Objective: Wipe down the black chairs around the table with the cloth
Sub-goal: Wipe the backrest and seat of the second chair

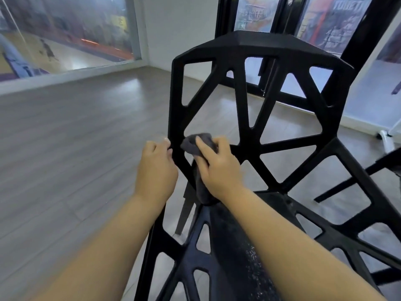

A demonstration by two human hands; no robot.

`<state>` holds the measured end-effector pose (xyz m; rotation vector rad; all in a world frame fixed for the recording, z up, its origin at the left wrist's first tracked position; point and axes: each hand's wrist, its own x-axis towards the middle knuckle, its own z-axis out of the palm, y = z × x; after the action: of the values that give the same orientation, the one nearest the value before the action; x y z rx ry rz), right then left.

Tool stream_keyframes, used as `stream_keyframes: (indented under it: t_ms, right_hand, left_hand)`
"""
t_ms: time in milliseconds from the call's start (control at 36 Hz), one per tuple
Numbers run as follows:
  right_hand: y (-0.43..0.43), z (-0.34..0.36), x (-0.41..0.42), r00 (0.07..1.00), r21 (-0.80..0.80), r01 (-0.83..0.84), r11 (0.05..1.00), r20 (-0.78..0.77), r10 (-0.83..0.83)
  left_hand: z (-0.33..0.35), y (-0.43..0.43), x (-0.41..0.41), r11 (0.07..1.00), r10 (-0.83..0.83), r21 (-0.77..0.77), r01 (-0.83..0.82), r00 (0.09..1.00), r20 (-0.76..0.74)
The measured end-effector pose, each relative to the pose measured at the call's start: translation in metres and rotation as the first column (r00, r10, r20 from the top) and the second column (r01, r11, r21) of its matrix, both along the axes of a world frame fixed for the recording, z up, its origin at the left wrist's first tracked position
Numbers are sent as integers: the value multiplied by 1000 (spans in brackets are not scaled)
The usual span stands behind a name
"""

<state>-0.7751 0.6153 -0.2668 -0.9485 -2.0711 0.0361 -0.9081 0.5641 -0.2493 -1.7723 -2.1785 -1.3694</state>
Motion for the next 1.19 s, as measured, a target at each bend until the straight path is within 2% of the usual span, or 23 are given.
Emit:
stream_keyframes:
  t_ms: [139,222,306,361,417,472,528,611,667,694,778,861,944,1000,1056,1111,1194]
  right_hand:
    - [1,-2,-24,988,52,-94,994,126,87]
    - [-3,-20,-14,981,-9,-82,997,174,82]
    - [-7,-47,13,955,-108,-6,994,294,38]
    - [-12,-64,31,887,-128,42,991,460,22]
    - [-20,-72,42,759,-173,106,979,650,33]
    - [-25,-75,45,704,-247,186,951,708,47]
    - [-27,-70,41,774,-241,241,940,632,-37]
    - [-17,-50,27,925,-79,198,977,344,-159]
    - [-8,-30,12,968,27,165,986,185,-167]
    - [-5,-18,3,974,62,158,985,153,-166]
    - [2,6,-20,973,95,121,988,186,-137]
    - [4,1,-22,956,71,140,988,251,-154]
    - [11,-5,-1,931,-37,282,959,254,-264]
    - [18,-15,23,873,-92,434,896,289,-393]
    - [25,-24,52,830,-182,545,819,256,-496]
    - [27,-32,73,795,-278,600,751,315,-518]
    - [27,-42,80,775,-251,615,747,366,-515]
  left_hand:
    - [-1,-3,-8,997,-77,11,77,997,6]
    - [-1,-6,-9,996,-91,7,91,996,-6]
    - [-1,-7,-10,995,-99,-5,99,995,24]
    - [-2,-8,-10,995,-97,-6,98,995,37]
    - [-2,-9,-9,996,-91,-4,91,995,41]
    - [-2,-10,-7,996,-85,0,85,995,45]
    - [-2,-11,-6,997,-74,-1,74,996,50]
    - [-2,-11,-6,998,-60,-19,62,995,77]
    - [-2,-10,-7,998,-55,-37,59,992,114]
    - [-1,-9,-7,997,-52,-46,58,991,124]
    - [-1,-8,-9,996,-53,-68,62,990,128]
    - [1,-8,-10,995,-62,-68,70,992,110]
    - [2,-10,-10,995,-70,-65,78,991,118]
    - [2,-10,-9,995,-74,-61,82,990,123]
    - [1,-10,-9,995,-76,-54,83,988,131]
    - [0,-9,-8,996,-66,-46,73,988,138]
    - [-1,-7,-6,998,-55,-27,60,988,144]
